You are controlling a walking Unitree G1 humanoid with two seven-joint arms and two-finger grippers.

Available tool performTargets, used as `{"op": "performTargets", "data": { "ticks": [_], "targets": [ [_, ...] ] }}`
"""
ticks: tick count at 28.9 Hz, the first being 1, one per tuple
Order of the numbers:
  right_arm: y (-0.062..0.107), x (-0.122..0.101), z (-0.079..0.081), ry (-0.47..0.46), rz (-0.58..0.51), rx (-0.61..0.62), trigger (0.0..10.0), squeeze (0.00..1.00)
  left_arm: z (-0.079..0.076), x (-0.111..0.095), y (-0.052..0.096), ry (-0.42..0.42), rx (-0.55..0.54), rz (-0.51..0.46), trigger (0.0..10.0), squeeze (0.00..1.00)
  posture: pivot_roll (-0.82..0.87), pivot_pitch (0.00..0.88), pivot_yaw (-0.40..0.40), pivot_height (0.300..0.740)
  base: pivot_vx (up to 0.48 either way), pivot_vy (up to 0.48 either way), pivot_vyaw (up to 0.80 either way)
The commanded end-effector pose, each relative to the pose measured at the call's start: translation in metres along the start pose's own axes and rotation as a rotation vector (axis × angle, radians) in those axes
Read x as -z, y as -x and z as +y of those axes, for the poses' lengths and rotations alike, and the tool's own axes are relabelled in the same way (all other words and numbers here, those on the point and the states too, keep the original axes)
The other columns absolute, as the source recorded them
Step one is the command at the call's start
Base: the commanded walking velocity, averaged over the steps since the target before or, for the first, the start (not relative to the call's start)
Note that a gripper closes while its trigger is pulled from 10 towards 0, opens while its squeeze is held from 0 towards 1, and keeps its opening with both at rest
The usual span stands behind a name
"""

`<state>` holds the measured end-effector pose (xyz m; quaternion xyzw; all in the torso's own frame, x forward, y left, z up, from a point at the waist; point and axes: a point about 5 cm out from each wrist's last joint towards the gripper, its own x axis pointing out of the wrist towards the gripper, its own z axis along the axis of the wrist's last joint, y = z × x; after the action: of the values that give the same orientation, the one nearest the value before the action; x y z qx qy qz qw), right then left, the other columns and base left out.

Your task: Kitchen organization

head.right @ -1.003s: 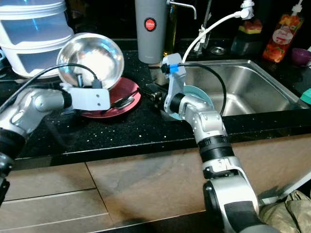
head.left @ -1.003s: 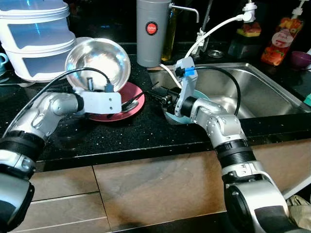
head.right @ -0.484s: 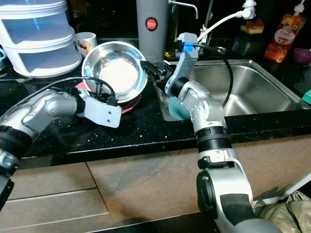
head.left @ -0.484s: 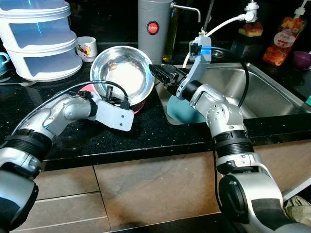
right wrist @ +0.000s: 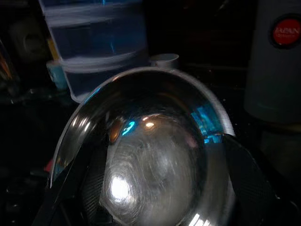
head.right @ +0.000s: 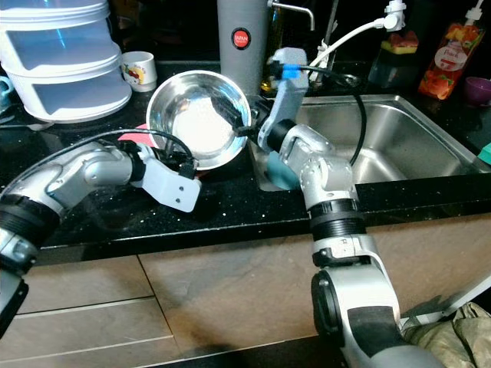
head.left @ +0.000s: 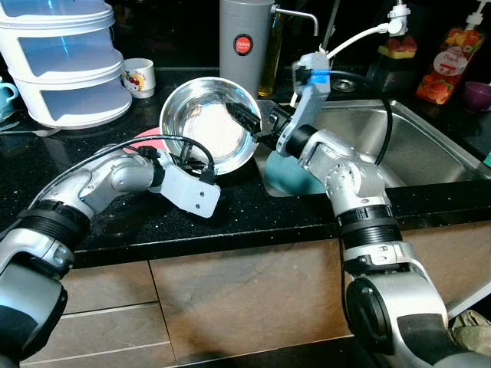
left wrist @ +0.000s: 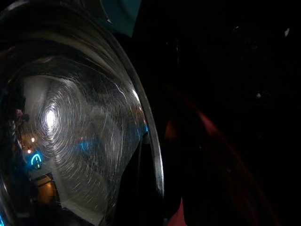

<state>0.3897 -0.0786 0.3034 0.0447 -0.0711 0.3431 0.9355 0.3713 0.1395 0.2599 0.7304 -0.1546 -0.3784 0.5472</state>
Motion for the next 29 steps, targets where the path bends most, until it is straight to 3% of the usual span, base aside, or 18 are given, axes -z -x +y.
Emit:
{"op": "performTargets", "data": {
  "ticks": [1, 8, 14, 20, 29],
  "targets": [
    [-0.001, 0.011, 0.001, 0.017, 0.055, 0.015, 10.0, 0.0, 0.01, -0.007, -0.003, -0.044, -0.034, -0.035, 0.0, 0.0, 0.11, 0.049, -0.036, 0.74, 0.0, 0.0, 0.0],
    [0.0, 0.019, -0.012, 0.018, 0.144, 0.143, 10.0, 0.0, 0.012, -0.003, -0.004, -0.067, -0.046, -0.013, 0.0, 0.0, 0.11, 0.053, -0.037, 0.74, 0.0, 0.0, 0.0],
    [0.003, -0.012, -0.019, -0.058, -0.046, 0.141, 10.0, 0.0, 0.005, 0.004, -0.004, -0.052, -0.024, 0.019, 0.0, 0.0, 0.11, 0.062, -0.039, 0.74, 0.0, 0.0, 0.0],
    [0.005, -0.021, -0.023, -0.053, -0.075, 0.144, 10.0, 0.0, 0.003, 0.006, -0.005, -0.05, -0.023, 0.028, 0.0, 0.0, 0.11, 0.063, -0.04, 0.74, 0.0, 0.0, 0.0],
    [0.001, 0.015, -0.015, -0.004, 0.135, 0.126, 10.0, 0.0, 0.008, 0.003, -0.007, -0.066, -0.054, 0.004, 0.0, 0.0, 0.11, 0.066, -0.038, 0.74, 0.0, 0.0, 0.0]
  ]
}}
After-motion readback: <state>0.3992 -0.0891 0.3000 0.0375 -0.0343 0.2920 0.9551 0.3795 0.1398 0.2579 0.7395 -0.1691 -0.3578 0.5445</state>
